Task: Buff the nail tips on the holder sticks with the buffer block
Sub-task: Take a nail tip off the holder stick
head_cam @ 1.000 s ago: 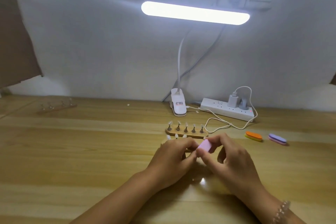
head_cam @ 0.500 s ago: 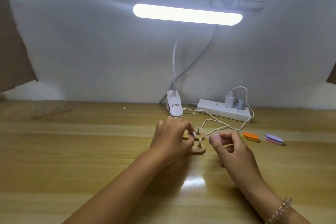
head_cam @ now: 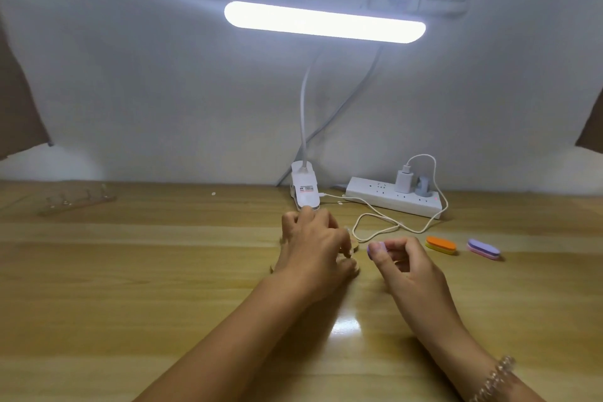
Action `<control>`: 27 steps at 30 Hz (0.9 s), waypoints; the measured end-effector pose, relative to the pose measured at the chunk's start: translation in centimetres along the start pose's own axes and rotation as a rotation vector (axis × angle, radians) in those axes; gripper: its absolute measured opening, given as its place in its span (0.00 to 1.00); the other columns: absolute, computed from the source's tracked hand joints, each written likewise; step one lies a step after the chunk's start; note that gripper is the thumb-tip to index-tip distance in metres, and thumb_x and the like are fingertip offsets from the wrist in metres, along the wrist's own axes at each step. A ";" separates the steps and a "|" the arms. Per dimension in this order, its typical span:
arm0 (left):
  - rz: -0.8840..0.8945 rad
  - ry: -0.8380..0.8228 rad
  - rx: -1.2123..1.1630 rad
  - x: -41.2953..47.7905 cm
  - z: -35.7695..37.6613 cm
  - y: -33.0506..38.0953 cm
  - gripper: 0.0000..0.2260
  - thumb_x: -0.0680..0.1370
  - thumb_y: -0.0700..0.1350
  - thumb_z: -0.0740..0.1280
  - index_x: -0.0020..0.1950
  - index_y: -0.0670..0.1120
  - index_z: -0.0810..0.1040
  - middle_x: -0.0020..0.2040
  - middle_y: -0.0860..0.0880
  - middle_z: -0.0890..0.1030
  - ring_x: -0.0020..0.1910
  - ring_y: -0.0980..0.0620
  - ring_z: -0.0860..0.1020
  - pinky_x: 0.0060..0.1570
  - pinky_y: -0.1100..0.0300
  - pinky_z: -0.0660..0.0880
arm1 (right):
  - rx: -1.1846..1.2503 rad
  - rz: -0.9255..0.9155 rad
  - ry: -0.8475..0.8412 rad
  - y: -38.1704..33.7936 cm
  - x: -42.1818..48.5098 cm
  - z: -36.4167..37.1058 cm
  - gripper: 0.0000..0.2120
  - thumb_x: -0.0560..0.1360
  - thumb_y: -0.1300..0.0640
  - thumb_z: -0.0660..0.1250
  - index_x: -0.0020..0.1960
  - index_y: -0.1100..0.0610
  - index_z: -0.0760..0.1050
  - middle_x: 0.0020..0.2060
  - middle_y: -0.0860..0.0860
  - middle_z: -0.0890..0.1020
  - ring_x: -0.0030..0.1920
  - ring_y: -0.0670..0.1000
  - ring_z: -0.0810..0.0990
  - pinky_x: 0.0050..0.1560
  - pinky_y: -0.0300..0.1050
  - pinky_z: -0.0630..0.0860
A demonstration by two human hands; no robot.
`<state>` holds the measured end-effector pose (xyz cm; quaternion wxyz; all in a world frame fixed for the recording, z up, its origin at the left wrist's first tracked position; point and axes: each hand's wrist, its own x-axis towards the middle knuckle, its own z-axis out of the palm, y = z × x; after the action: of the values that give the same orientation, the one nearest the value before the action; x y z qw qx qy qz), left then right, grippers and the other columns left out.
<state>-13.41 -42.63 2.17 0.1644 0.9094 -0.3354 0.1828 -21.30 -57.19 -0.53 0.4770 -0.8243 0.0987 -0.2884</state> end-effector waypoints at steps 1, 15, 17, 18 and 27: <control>0.008 0.026 0.010 -0.1 0.1 0.2 0.12 0.75 0.61 0.67 0.53 0.57 0.80 0.55 0.58 0.70 0.60 0.54 0.63 0.49 0.57 0.49 | 0.001 -0.003 -0.002 0.0 0.0 0.0 0.12 0.73 0.42 0.68 0.47 0.50 0.76 0.42 0.44 0.83 0.44 0.46 0.80 0.50 0.48 0.77; 0.068 -0.057 -0.419 -4.3 -1.2 -1.2 0.03 0.78 0.53 0.69 0.50 0.57 0.80 0.44 0.61 0.80 0.38 0.70 0.73 0.37 0.63 0.67 | 0.152 -0.173 0.022 -1.5 -1.0 -0.6 0.17 0.69 0.40 0.67 0.48 0.52 0.75 0.40 0.44 0.82 0.41 0.44 0.80 0.41 0.33 0.74; 0.030 -0.054 -0.477 -5.3 -0.8 -2.0 0.03 0.78 0.52 0.69 0.49 0.56 0.82 0.42 0.61 0.78 0.37 0.66 0.73 0.39 0.60 0.68 | 0.083 -0.225 -0.093 -1.9 -1.7 -0.5 0.16 0.71 0.39 0.68 0.47 0.50 0.75 0.40 0.45 0.82 0.41 0.47 0.80 0.40 0.39 0.76; 0.014 -0.047 -0.476 -5.7 -0.6 -2.2 0.03 0.78 0.52 0.69 0.49 0.56 0.82 0.42 0.61 0.77 0.37 0.64 0.73 0.40 0.59 0.68 | 0.009 -0.272 -0.152 -2.0 -2.1 -0.3 0.15 0.72 0.38 0.69 0.47 0.49 0.74 0.39 0.45 0.81 0.40 0.47 0.80 0.38 0.42 0.76; 0.032 -0.058 -0.427 -6.1 -0.5 -2.1 0.08 0.78 0.54 0.65 0.52 0.56 0.82 0.47 0.57 0.78 0.39 0.58 0.73 0.41 0.55 0.74 | -0.253 -0.331 -0.138 -1.9 -2.5 0.1 0.19 0.68 0.32 0.65 0.43 0.47 0.70 0.38 0.40 0.78 0.36 0.47 0.76 0.34 0.42 0.72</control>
<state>-16.38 -37.59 -0.48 0.3405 0.8536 -0.3854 0.0837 -23.46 -55.02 0.13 0.3215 -0.9004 -0.0356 -0.2910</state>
